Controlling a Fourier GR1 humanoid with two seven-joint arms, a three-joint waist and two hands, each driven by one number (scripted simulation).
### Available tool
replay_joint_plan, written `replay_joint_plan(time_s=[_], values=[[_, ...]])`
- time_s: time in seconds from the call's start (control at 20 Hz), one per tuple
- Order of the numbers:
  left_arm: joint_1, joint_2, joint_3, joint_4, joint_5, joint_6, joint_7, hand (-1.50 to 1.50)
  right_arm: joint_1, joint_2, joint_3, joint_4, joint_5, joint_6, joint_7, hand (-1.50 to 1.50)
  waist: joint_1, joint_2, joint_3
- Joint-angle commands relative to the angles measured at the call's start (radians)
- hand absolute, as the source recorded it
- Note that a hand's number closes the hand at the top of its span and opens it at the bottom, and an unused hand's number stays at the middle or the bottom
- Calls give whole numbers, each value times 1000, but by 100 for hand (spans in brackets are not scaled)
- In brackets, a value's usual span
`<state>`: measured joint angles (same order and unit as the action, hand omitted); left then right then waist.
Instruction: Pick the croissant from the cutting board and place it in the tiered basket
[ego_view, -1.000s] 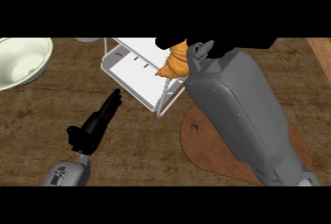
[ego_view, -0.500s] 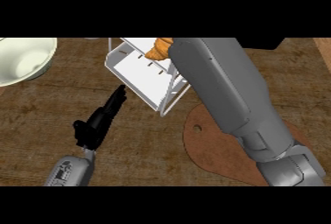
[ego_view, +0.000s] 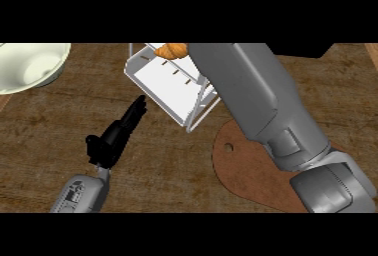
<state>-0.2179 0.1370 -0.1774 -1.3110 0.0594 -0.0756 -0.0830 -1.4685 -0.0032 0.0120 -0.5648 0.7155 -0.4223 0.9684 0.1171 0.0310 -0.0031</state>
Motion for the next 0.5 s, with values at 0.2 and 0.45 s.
replay_joint_plan(time_s=[0.2,0.45], values=[[1,-18,-17,47,-18,-7,-37,0,-30,3,-113,84,-256,-195,71,-150,14,-1,0],[-2,2,8,16,-2,-11,-6,0,-59,3,-147,112,-353,-304,-47,-150,4,-6,1]])
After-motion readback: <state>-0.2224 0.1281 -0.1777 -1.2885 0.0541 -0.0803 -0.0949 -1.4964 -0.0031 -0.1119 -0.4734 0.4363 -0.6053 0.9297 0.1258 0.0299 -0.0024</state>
